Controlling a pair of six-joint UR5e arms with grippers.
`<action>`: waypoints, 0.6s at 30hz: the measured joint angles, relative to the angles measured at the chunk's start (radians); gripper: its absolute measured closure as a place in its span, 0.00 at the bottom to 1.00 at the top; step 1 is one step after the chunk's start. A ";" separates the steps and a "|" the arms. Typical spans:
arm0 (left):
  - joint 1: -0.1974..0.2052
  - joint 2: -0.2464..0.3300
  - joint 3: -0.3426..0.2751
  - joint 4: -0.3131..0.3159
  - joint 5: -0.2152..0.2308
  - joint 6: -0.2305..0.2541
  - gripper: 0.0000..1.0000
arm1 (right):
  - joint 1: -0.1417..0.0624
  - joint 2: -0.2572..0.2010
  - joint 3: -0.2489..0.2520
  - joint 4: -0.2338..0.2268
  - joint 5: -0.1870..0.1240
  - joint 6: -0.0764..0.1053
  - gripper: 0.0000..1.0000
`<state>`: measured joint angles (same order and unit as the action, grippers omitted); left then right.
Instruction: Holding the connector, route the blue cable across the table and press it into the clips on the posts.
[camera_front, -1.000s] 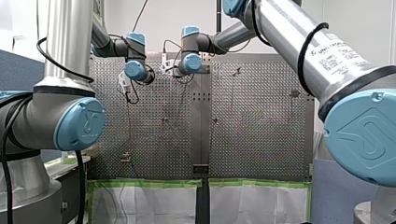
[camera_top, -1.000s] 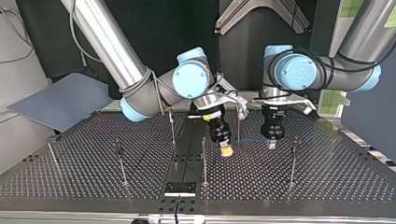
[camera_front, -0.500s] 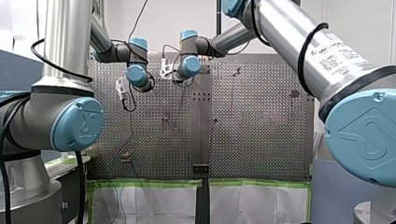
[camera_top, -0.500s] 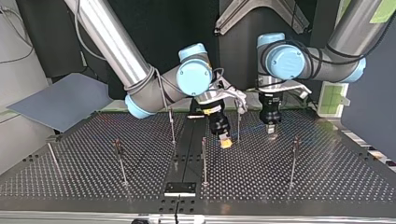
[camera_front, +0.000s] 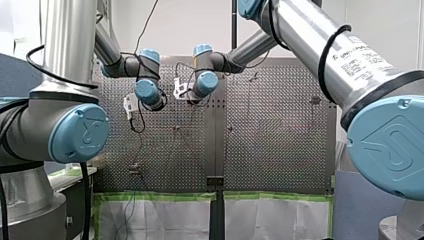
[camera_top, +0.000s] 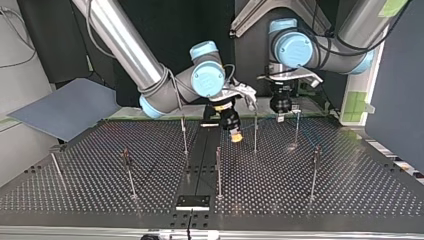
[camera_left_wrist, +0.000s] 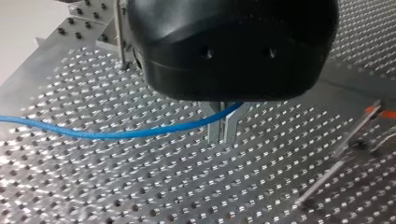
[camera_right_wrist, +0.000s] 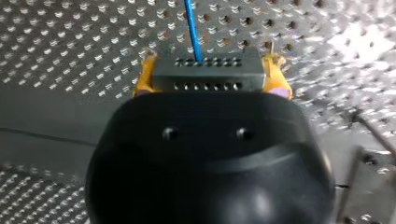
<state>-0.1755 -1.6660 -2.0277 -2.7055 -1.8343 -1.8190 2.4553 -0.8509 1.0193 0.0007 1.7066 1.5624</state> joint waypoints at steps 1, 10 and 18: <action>-0.003 -0.002 -0.008 0.007 0.001 -0.002 0.98 | -0.001 0.000 0.007 0.000 -0.001 0.000 1.00; -0.028 -0.061 -0.055 0.073 0.001 -0.002 0.98 | -0.003 0.002 0.075 -0.001 -0.015 -0.002 1.00; -0.032 -0.106 -0.062 0.131 0.006 -0.020 0.98 | -0.005 0.003 0.139 -0.008 -0.015 -0.005 1.00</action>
<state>-0.2075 -1.7718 -2.0897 -2.5742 -1.8283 -1.8387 2.4504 -0.8479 1.1580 -0.0073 1.6917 1.5578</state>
